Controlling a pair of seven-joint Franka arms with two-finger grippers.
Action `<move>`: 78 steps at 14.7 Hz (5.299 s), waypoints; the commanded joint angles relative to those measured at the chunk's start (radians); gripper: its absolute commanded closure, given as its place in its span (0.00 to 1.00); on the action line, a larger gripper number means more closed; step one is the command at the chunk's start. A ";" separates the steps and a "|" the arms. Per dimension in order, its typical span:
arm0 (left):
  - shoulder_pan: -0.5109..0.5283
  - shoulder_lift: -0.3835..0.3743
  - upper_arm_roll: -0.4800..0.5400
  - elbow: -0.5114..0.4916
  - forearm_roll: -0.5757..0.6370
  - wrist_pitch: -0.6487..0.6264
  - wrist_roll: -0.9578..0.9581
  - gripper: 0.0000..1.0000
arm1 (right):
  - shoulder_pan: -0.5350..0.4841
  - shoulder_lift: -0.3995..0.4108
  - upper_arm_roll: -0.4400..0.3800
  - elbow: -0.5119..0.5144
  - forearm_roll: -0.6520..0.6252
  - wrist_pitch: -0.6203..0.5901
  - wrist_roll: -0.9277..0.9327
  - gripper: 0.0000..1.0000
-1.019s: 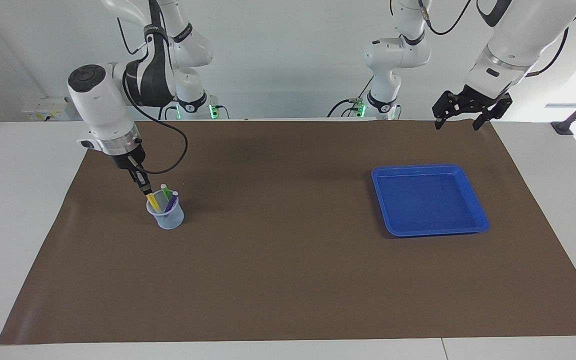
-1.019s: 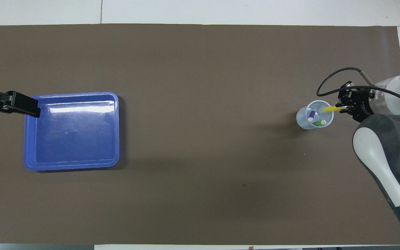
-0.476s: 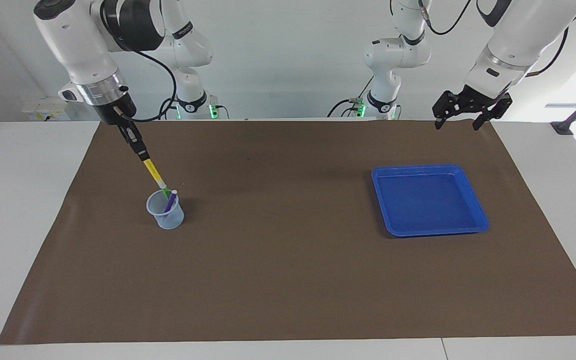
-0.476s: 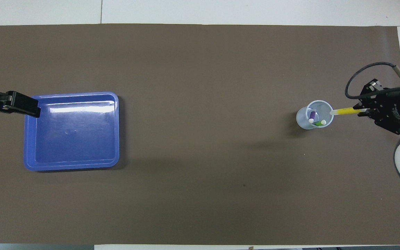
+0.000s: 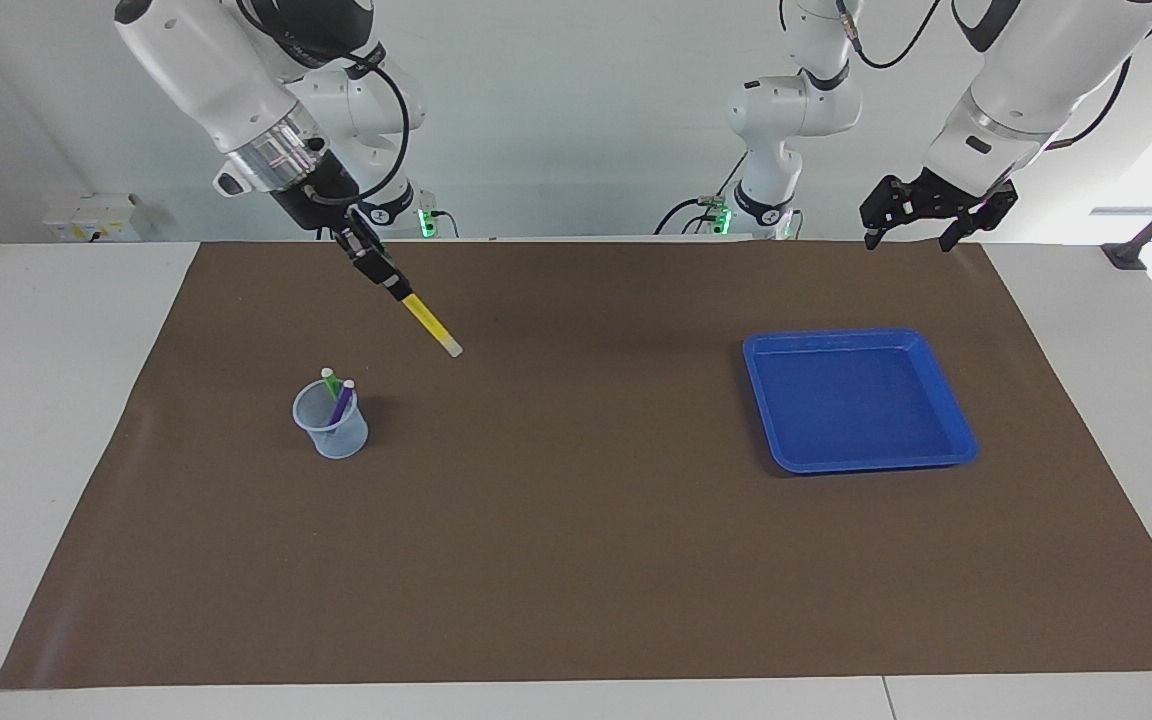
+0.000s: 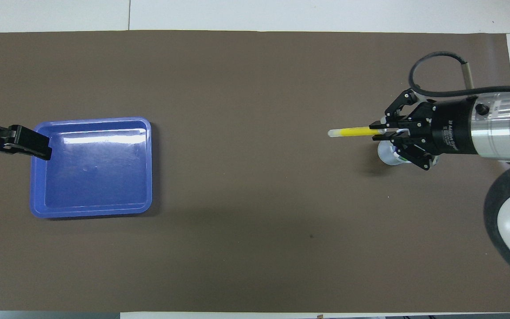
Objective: Right arm passes pens to left for tray arrangement
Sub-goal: 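Carry the yellow pen toward center while the left gripper approaches, then close the left gripper on the yellow pen's free end, then open the right gripper and draw it back from the pen, then lower the yellow pen into the blue tray with the left gripper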
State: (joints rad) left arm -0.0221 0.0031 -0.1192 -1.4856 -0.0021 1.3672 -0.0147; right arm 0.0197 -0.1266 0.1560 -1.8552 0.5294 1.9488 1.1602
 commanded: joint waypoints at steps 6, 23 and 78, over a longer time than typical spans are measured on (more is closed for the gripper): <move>0.007 -0.061 0.007 -0.065 -0.344 0.079 -0.544 0.00 | -0.006 0.051 0.195 0.024 0.230 0.151 0.136 1.00; -0.183 -0.124 -0.024 -0.354 -0.734 0.613 -1.706 0.00 | -0.003 0.142 0.329 0.149 0.276 0.225 0.205 1.00; 0.014 -0.057 -0.014 -0.476 -0.440 0.498 -0.492 1.00 | -0.010 -0.019 -0.019 -0.176 -0.386 -0.011 -0.653 0.04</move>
State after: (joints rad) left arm -0.0340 -0.0955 -0.1300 -1.9640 -0.5263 1.8905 -0.6836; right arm 0.0183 -0.1087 0.1710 -1.9558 0.1957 1.9175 0.6396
